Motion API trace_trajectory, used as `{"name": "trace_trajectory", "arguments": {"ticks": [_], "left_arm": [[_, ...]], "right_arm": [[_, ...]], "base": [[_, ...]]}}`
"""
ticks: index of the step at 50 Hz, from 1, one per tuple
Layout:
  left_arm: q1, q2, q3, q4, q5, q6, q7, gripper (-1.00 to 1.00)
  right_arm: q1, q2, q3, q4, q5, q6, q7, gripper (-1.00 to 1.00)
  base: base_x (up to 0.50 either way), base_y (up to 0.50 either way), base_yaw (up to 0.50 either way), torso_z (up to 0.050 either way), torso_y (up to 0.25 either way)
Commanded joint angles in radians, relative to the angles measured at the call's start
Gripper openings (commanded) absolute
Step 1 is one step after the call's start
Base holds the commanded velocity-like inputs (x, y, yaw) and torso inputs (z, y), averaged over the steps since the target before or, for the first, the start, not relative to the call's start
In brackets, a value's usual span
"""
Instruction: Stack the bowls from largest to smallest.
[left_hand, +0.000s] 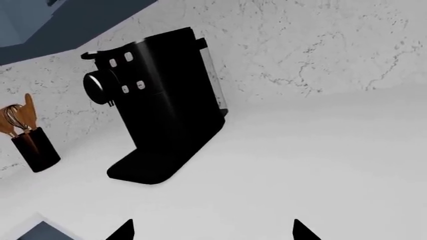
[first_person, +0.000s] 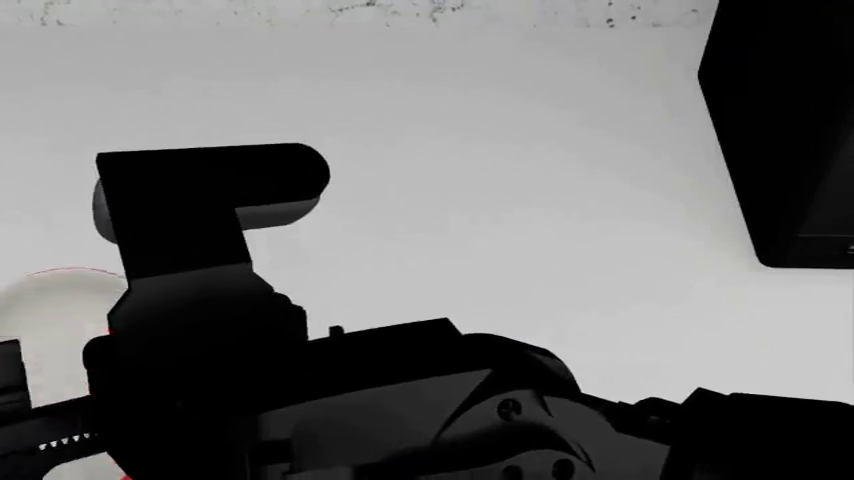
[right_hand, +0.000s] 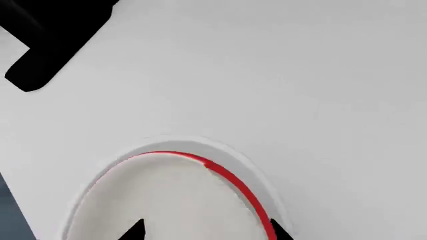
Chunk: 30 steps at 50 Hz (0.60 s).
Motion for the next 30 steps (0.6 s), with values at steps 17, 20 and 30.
{"name": "trace_trajectory", "arguments": {"ticks": [17,20,30], "left_arm": [[0.055,0.057,0.047,0.005,0.064,0.068,0.076,1.00],[0.055,0.050,0.056,0.005,0.068,0.067,0.068,1.00],[0.055,0.057,0.046,0.005,0.063,0.065,0.088,1.00]], "right_arm": [[0.009,-0.005,-0.013,-0.041,-0.065,0.005,0.023,1.00],[0.036,-0.001,0.013,-0.040,-0.036,0.000,0.023,1.00],[0.080,0.023,0.059,-0.091,-0.044,-0.013,0.037,1.00]], "base": [[0.00,0.00,0.00,0.000,-0.002],[0.00,0.00,0.00,0.000,0.000],[0.00,0.00,0.00,0.000,0.000]]}}
